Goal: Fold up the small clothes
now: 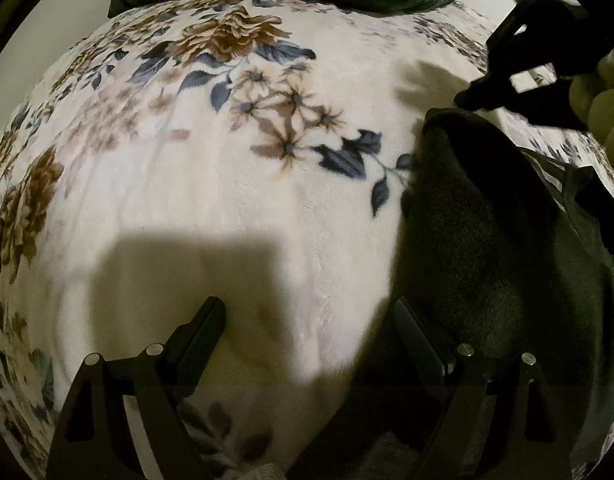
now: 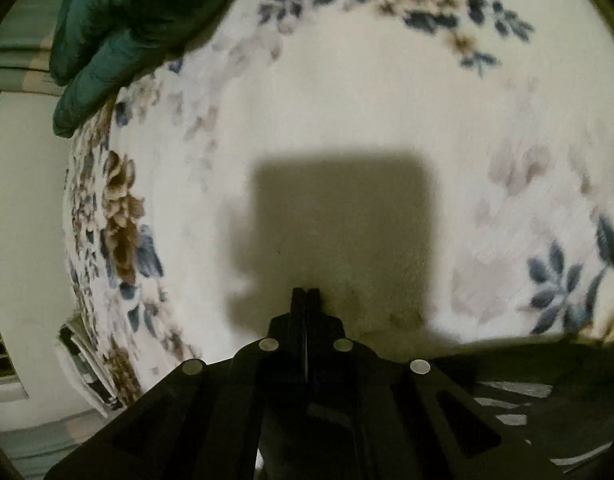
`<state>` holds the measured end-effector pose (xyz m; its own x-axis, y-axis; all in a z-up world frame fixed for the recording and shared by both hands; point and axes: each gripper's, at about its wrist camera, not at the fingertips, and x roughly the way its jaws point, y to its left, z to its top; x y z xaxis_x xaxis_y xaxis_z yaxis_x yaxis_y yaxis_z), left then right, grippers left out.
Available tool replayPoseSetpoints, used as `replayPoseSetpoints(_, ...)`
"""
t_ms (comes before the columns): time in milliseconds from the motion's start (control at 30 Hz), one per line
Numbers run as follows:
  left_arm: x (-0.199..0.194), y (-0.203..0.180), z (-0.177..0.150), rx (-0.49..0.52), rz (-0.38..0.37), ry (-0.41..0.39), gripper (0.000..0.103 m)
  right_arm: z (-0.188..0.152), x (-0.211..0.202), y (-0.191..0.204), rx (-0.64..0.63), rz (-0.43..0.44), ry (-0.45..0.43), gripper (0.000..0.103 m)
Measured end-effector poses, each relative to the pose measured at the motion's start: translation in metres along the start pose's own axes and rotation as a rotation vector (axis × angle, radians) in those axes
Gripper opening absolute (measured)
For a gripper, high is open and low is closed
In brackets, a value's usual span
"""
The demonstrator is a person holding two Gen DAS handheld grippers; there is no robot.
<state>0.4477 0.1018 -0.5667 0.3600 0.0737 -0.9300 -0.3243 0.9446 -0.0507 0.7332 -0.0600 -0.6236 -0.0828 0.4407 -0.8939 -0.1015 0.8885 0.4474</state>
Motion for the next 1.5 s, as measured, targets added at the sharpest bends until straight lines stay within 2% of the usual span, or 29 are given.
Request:
replayPoseSetpoints(67,-0.001,0.000,0.000,0.000,0.002,0.000,0.086,-0.010,0.000,0.027,-0.117,0.015,0.018,0.008)
replayPoseSetpoints(133,-0.002,-0.002,-0.001,0.004,0.006,0.000,0.086,-0.022,0.003,0.056,-0.277,-0.040,0.030,0.049)
replayPoseSetpoints(167,-0.002,-0.002,-0.001,0.006,0.009,0.001,0.086,-0.030,0.007,0.069,-0.365,-0.102,0.030,0.053)
replayPoseSetpoints(200,-0.003,-0.002,0.000,0.007,0.009,0.002,0.086,-0.040,0.016,0.082,-0.468,-0.182,0.048,0.053)
replayPoseSetpoints(233,-0.002,-0.002,0.000,0.010,0.011,0.003,0.086,-0.048,0.023,0.087,-0.517,-0.225,0.063,0.050)
replayPoseSetpoints(267,-0.002,-0.003,0.000,0.014,0.013,0.004,0.086,-0.054,0.033,0.091,-0.563,-0.272,0.075,0.039)
replayPoseSetpoints(300,-0.002,-0.003,0.000,0.016,0.013,0.004,0.086,-0.055,0.038,0.088,-0.561,-0.298,0.083,0.011)
replayPoseSetpoints(333,-0.002,-0.003,0.000,0.019,0.013,0.004,0.086,-0.050,0.041,0.083,-0.500,-0.284,0.079,0.011)
replayPoseSetpoints(367,-0.001,-0.004,0.000,0.023,0.013,0.004,0.086,-0.041,0.039,0.072,-0.398,-0.232,0.078,0.010)
replayPoseSetpoints(433,-0.001,-0.003,0.000,0.026,0.008,0.003,0.086,-0.018,0.033,0.037,-0.137,-0.092,0.075,0.009)
replayPoseSetpoints(500,0.000,-0.002,-0.001,0.027,0.004,0.000,0.086,-0.010,0.034,0.003,0.047,0.018,0.098,0.008)
replayPoseSetpoints(567,0.000,-0.002,0.000,0.027,0.003,0.002,0.086,-0.011,0.039,-0.011,0.112,0.079,0.122,0.008)
replayPoseSetpoints(633,-0.002,-0.002,0.002,0.029,0.006,0.005,0.086,-0.012,0.031,-0.013,0.099,0.088,0.124,0.012)
replayPoseSetpoints(667,-0.005,-0.002,0.002,0.028,0.007,0.006,0.086,-0.015,0.024,-0.011,0.089,0.096,0.120,0.018)
replayPoseSetpoints(733,-0.014,0.001,0.004,0.025,0.007,-0.008,0.086,-0.030,-0.005,-0.011,0.071,0.142,0.082,0.047)
replayPoseSetpoints(800,-0.030,0.004,0.008,0.023,0.008,-0.033,0.086,-0.055,-0.036,-0.014,0.070,0.150,0.010,0.062)
replayPoseSetpoints(900,-0.055,0.009,0.010,0.008,-0.006,-0.058,0.086,-0.115,-0.091,-0.047,0.111,0.128,-0.103,0.066)
replayPoseSetpoints(933,-0.063,0.009,0.009,0.001,-0.018,-0.057,0.087,-0.130,-0.098,-0.052,0.135,0.126,-0.117,0.068)
replayPoseSetpoints(1000,-0.074,0.006,0.005,0.007,-0.037,-0.050,0.099,-0.173,-0.119,-0.079,0.199,0.124,-0.124,0.069)
replayPoseSetpoints(1100,-0.087,-0.008,-0.003,0.043,-0.052,-0.040,0.101,-0.238,-0.138,-0.115,0.285,0.097,-0.134,0.069)
replayPoseSetpoints(1233,-0.098,-0.039,-0.021,0.104,-0.071,-0.032,0.101,-0.312,-0.173,-0.168,0.387,-0.006,-0.188,0.069)
replayPoseSetpoints(1367,-0.096,-0.065,-0.035,0.167,-0.054,-0.014,0.101,-0.355,-0.214,-0.233,0.506,-0.127,-0.295,0.069)
replayPoseSetpoints(1500,-0.079,-0.081,-0.034,0.186,-0.007,-0.002,0.101,-0.362,-0.224,-0.304,0.563,-0.244,-0.328,0.069)
